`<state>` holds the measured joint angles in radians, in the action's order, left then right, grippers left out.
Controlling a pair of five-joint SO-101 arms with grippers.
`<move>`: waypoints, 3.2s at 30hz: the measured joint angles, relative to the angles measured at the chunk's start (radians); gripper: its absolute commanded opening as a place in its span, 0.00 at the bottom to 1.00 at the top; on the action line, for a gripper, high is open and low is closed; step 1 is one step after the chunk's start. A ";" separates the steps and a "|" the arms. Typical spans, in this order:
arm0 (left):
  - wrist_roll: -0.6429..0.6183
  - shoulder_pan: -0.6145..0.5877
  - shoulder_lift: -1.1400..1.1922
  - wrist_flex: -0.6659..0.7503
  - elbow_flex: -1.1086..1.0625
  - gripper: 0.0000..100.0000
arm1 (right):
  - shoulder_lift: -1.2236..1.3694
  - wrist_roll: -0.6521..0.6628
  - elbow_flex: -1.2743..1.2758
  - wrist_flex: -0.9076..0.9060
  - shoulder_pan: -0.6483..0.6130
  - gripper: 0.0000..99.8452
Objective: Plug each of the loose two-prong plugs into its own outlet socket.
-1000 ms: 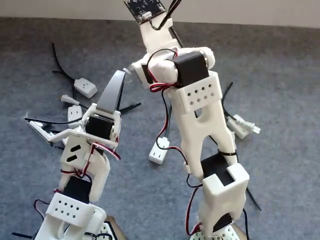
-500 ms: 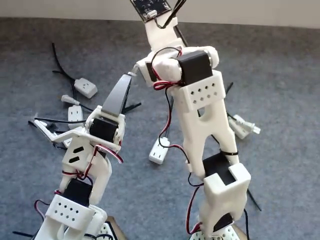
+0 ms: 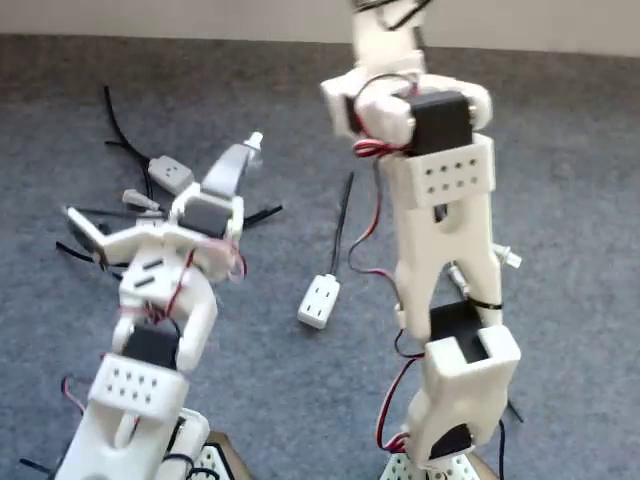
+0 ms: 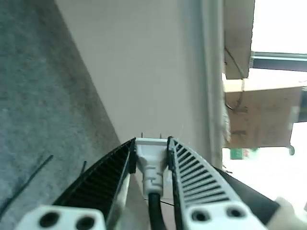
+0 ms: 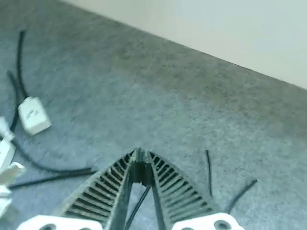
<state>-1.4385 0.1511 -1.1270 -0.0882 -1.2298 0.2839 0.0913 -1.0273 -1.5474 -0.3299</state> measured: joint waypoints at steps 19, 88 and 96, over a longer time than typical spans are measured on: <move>0.736 0.149 0.554 -0.821 0.701 0.01 | -0.133 -0.026 -0.002 0.055 0.341 0.01; 1.028 0.362 1.588 -1.560 1.579 0.01 | -0.037 -0.026 -0.002 0.239 0.700 0.01; 1.028 0.359 1.582 -1.516 1.516 0.01 | -0.037 -0.026 -0.002 0.239 0.700 0.01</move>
<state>-0.4104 0.5102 0.4549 -1.6042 0.2862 0.2470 0.0652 -1.0288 -1.3080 0.3698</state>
